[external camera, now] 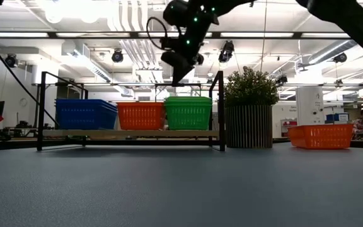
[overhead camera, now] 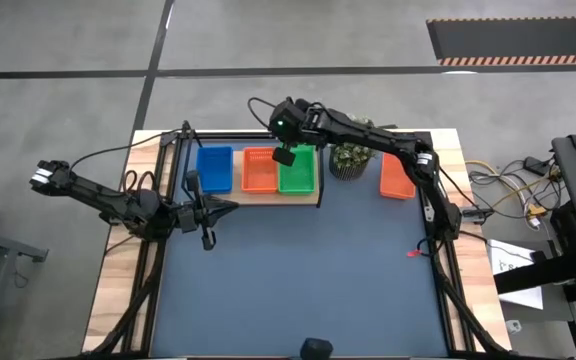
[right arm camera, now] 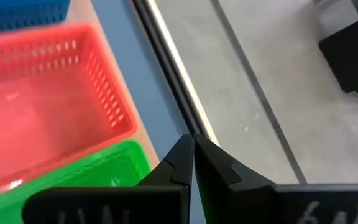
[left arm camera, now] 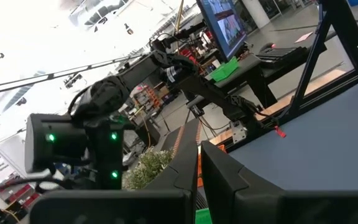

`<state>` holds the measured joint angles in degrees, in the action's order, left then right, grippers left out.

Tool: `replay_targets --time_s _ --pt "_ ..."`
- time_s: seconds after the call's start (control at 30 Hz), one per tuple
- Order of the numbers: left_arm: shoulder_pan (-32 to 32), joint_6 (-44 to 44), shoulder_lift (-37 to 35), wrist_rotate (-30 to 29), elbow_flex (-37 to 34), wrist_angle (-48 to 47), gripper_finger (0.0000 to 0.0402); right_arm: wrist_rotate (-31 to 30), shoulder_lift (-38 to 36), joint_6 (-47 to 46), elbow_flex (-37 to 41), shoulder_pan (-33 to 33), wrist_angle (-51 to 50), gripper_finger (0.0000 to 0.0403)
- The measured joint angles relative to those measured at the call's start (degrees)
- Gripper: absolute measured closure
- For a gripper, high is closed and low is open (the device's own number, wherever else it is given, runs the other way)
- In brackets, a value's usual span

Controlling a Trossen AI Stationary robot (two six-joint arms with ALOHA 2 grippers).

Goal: Stack baskets on shelf by color
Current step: Stack the green bin on top of the green bin on the shelf, then stack the orange bin on top of the orange bin on the shelf

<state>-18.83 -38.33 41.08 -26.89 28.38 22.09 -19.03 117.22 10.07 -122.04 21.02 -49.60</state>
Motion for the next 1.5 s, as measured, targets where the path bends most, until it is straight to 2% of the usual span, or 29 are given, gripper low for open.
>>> replay_targets --time_s 0.2,0.33,0.43,0.6,0.77,1.0,1.13,1.23,1.37,1.43,1.5 --pt "0.02 -0.02 0.02 0.0 0.0 -0.02 0.0398 0.35 -0.61 0.51 -0.26 -0.79 -2.53 0.0394" --pt "0.02 -0.02 0.02 0.0 -0.2 -0.04 0.0398 3.92 -2.67 1.17 0.47 -3.1 -3.0 0.0394" --pt "0.0 0.35 0.04 0.0 -0.24 -0.02 0.0398 3.81 -2.75 1.46 1.46 -4.02 0.94 0.0394" --pt "0.0 2.11 0.04 0.0 -0.25 0.0 0.0398 -0.83 -1.87 0.28 7.41 -2.77 7.89 0.0394" --pt "0.0 5.05 0.04 0.0 -0.38 -0.02 0.0398 2.02 -1.87 -1.11 13.46 -0.76 12.26 0.0394" --pt "0.0 6.64 0.07 0.02 -0.61 -0.33 0.0398 2.52 -2.89 -0.01 10.8 -1.67 10.45 0.0394" --pt "-0.02 8.31 0.07 0.02 -0.72 -2.81 0.0398 2.91 -7.35 2.66 10.74 -4.35 8.76 0.0394" --pt "-0.01 13.17 0.04 1.49 -0.72 -7.06 0.0398 5.76 -12.59 3.59 15.19 -7.4 8.59 0.0394" --pt "-0.02 24.37 1.0 9.17 -2.49 -10.03 0.0398 7.08 -21.42 3.65 27.13 -12.7 12.53 0.0394" --pt "-0.02 27.47 2.98 13.18 -6.03 -4.06 0.0398 7.24 -26.42 3.48 34.39 -15.71 16.74 0.0394" --pt "-0.1 27.9 6.21 14.77 -9.74 7.06 0.0398 7.29 -31.02 3.3 41.63 -18.76 21.33 0.0394"
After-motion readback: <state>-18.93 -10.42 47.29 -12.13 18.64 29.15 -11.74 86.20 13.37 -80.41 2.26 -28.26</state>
